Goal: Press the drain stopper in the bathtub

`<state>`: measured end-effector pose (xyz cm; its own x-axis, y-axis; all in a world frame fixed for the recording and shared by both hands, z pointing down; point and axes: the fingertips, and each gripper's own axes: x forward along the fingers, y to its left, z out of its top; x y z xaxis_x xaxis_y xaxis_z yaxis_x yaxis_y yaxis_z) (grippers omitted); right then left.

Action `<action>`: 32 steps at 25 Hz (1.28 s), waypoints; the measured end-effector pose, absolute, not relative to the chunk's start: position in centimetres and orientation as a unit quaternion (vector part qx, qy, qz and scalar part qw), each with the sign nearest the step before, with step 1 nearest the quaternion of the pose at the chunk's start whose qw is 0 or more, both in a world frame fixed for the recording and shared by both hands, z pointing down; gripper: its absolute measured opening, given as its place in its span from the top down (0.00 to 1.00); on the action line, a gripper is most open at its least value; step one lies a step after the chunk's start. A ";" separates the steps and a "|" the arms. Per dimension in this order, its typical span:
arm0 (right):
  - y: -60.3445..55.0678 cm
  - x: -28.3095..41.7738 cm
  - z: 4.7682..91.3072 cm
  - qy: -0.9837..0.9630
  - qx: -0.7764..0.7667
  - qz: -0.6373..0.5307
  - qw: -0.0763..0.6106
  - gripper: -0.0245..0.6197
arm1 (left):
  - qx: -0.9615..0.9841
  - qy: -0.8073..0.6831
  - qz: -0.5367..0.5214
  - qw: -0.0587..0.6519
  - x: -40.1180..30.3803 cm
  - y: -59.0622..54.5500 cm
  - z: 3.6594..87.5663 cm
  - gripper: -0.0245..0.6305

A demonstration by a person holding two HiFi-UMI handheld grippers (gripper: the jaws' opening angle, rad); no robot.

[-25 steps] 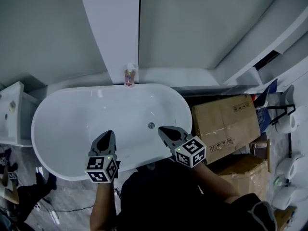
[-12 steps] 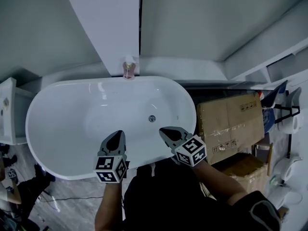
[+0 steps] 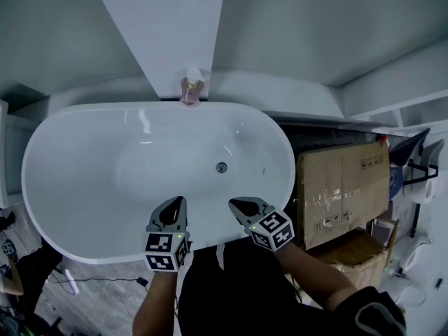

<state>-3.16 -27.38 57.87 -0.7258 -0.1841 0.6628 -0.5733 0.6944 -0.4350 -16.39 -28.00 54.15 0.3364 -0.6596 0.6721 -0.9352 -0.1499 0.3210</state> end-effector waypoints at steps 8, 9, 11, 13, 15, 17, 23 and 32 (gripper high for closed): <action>-26.7 -4.8 72.3 -0.849 0.206 0.358 0.330 0.94 | 0.736 -0.526 0.185 0.383 -15.3 -29.2 65.5 0.94; -26.4 -5.0 74.4 -0.847 0.206 0.359 0.335 0.94 | 0.735 -0.526 0.184 0.386 -15.2 -29.1 67.9 0.94; -25.5 -4.9 78.4 -0.841 0.202 0.364 0.345 0.94 | 0.729 -0.525 0.181 0.401 -14.8 -28.4 72.7 0.94; -24.7 -4.7 81.8 -0.837 0.195 0.366 0.356 0.94 | 0.720 -0.525 0.185 0.415 -14.6 -27.6 76.6 0.94; -24.7 -4.9 84.6 -0.834 0.192 0.365 0.366 0.94 | 0.707 -0.529 0.198 0.425 -15.3 -27.0 79.9 0.94; -25.0 -5.3 87.2 -0.831 0.191 0.367 0.372 0.94 | 0.690 -0.532 0.207 0.444 -16.2 -26.7 82.8 0.94; -27.3 -6.1 95.1 -0.831 0.187 0.340 0.398 0.94 | 0.678 -0.512 0.232 0.473 -16.3 -26.3 90.1 0.94; -30.5 -5.9 104.3 -0.825 0.174 0.291 0.452 0.94 | 0.670 -0.493 0.250 0.495 -15.8 -27.6 98.0 0.94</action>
